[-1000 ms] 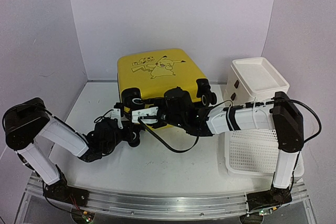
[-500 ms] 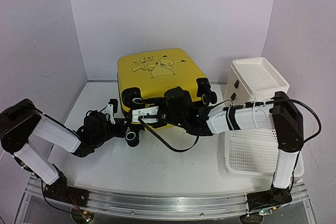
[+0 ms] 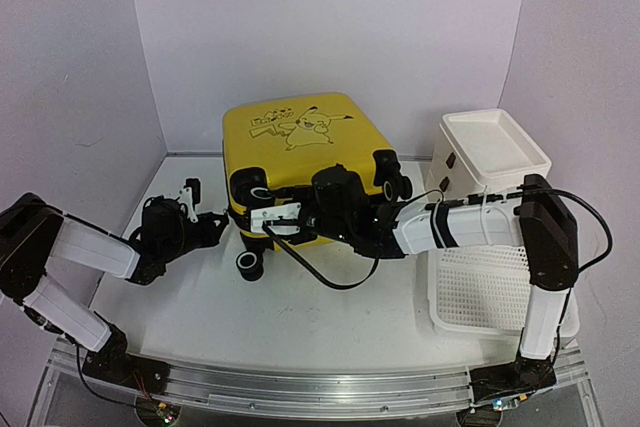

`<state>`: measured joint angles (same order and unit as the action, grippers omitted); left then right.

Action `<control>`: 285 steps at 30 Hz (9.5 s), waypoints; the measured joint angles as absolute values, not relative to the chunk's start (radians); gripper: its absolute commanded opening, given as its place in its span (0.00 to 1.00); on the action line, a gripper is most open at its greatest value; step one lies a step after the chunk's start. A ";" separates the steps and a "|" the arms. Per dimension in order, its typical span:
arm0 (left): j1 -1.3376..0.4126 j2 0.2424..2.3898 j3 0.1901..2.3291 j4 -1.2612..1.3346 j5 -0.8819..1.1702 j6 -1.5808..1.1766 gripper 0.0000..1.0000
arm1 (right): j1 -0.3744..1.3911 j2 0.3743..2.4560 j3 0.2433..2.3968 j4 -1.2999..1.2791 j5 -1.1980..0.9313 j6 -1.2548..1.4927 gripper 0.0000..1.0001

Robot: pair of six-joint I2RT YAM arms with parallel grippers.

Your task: Open, take out, and arrange the luggage

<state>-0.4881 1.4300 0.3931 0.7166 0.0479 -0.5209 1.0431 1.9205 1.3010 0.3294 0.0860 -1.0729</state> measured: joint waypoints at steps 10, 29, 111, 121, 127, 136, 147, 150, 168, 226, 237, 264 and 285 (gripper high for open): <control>-0.347 1.602 0.665 0.523 0.187 -0.510 0.15 | 1.042 1.921 1.336 0.271 0.072 -1.043 0.50; -0.436 1.246 0.873 -0.100 0.203 -0.503 0.90 | 0.642 1.773 1.814 -0.693 0.018 0.113 0.98; -0.961 0.782 0.912 -0.448 -0.432 -0.259 1.00 | 1.083 2.228 2.435 -0.352 -0.381 0.891 0.43; -0.961 0.641 0.974 -0.551 -0.469 -0.296 1.00 | 1.093 2.238 2.431 -0.262 -0.443 0.732 0.98; -0.961 0.724 1.009 -0.584 -0.583 -0.310 0.99 | 1.090 2.167 2.348 -0.341 -0.446 0.656 0.98; -0.929 0.937 1.052 -0.595 -0.591 -0.326 0.95 | 1.057 2.028 2.262 -0.642 -0.158 0.367 0.97; -0.788 0.888 0.960 -0.693 -0.539 -0.507 0.99 | 1.037 2.144 2.440 -0.703 -0.121 0.250 0.94; -0.669 0.960 0.916 -0.733 -0.524 -0.553 1.00 | 1.040 2.152 2.455 -0.700 -0.141 0.242 0.94; -0.215 1.177 0.782 -0.459 0.012 -0.546 0.43 | 1.045 2.155 2.452 -0.690 -0.202 0.254 0.98; -1.181 1.574 1.449 -0.677 -0.326 -0.596 0.99 | 0.596 1.591 1.561 -0.722 0.065 0.419 0.98; -1.216 1.905 1.646 -0.675 -0.422 -0.650 0.73 | 0.596 1.459 1.490 -0.730 0.081 0.418 0.98; -0.990 1.489 1.676 -0.766 -0.439 -0.496 0.19 | 0.596 1.838 1.510 -0.619 0.008 0.448 0.96; -0.567 1.192 1.655 -0.876 -0.618 -0.194 0.13 | 0.698 2.281 1.903 -0.478 0.050 0.633 0.18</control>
<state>-0.5667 1.1915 1.6554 -0.8761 -0.6182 -0.1936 0.6983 2.2810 1.9026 -0.4778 0.0498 0.6334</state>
